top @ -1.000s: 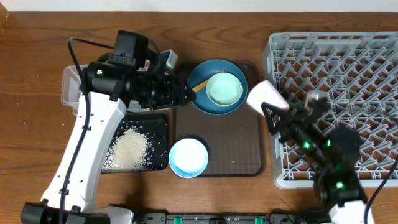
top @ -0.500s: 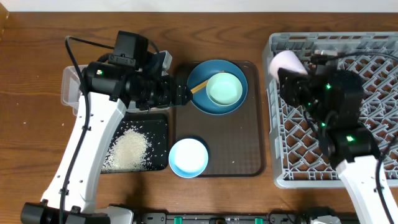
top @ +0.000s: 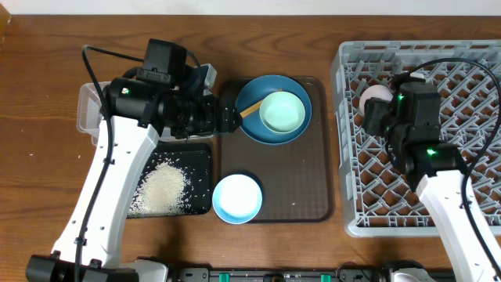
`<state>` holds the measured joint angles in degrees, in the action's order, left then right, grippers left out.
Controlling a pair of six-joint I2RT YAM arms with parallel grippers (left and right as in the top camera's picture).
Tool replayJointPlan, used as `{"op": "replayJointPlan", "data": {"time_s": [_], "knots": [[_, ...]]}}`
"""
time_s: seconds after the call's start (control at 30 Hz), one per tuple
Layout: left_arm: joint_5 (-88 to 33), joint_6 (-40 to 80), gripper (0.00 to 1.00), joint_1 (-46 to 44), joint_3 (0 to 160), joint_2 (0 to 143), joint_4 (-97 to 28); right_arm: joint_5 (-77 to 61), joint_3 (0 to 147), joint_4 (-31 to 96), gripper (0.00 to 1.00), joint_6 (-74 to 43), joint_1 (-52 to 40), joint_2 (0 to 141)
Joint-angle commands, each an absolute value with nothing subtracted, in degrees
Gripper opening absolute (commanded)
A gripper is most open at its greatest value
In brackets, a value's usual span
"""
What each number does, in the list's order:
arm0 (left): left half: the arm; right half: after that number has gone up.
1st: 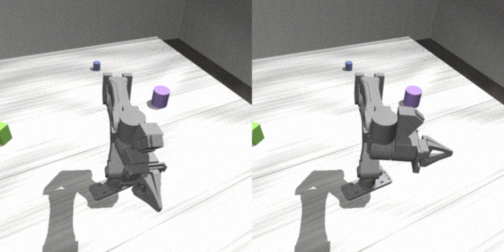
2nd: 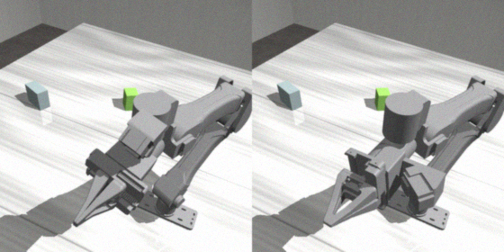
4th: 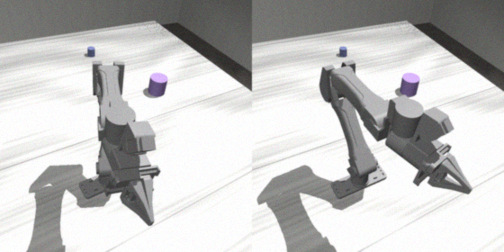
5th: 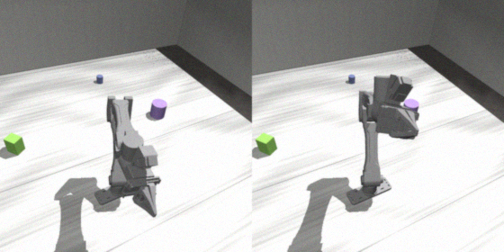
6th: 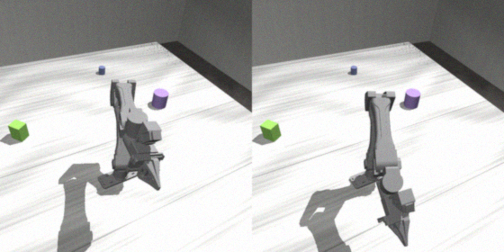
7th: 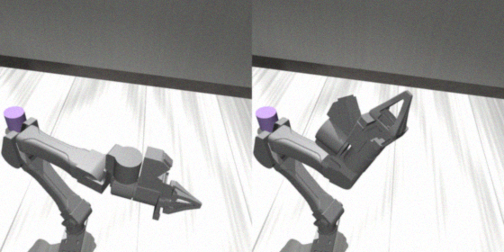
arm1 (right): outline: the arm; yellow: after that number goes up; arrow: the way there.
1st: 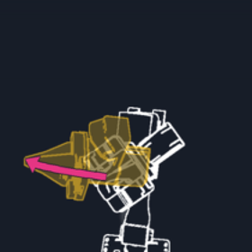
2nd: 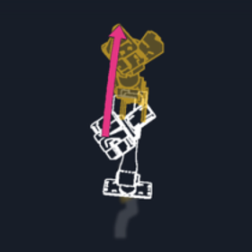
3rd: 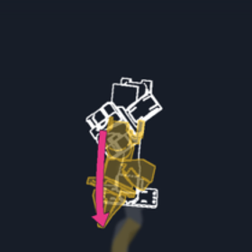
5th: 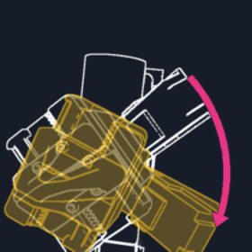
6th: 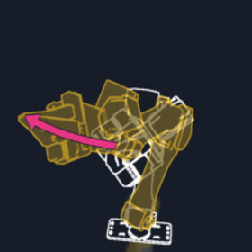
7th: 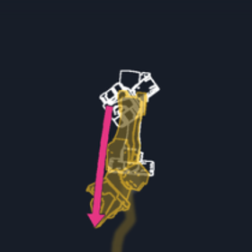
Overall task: Sort waste into correct bins and load items into the dishwasher rack
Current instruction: 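Carry the pink cup right into the dish rack and lower it, then open the right gripper and raise it off the cup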
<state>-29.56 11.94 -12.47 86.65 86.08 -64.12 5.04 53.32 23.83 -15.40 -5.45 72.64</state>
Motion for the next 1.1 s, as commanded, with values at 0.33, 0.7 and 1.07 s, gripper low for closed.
{"op": "replayJointPlan", "data": {"time_s": [0.33, 0.7, 1.07], "knots": [[-28.84, 11.44, 1.0, -12.29, 86.35, 86.15, -64.23, 5.96, 54.54, 25.58, 0.47, -14.48, -4.51, 78.98], [-28.84, 11.44, 1.0, -12.27, 86.35, 86.15, -64.23, 5.96, 54.54, 25.52, 0.99, -10.52, -4.51, 78.96], [-28.84, 11.44, 0.99, -12.27, 86.35, 86.15, -64.23, -4.23, 54.54, 23.22, 0.99, -10.66, -4.58, 68.27]]}}
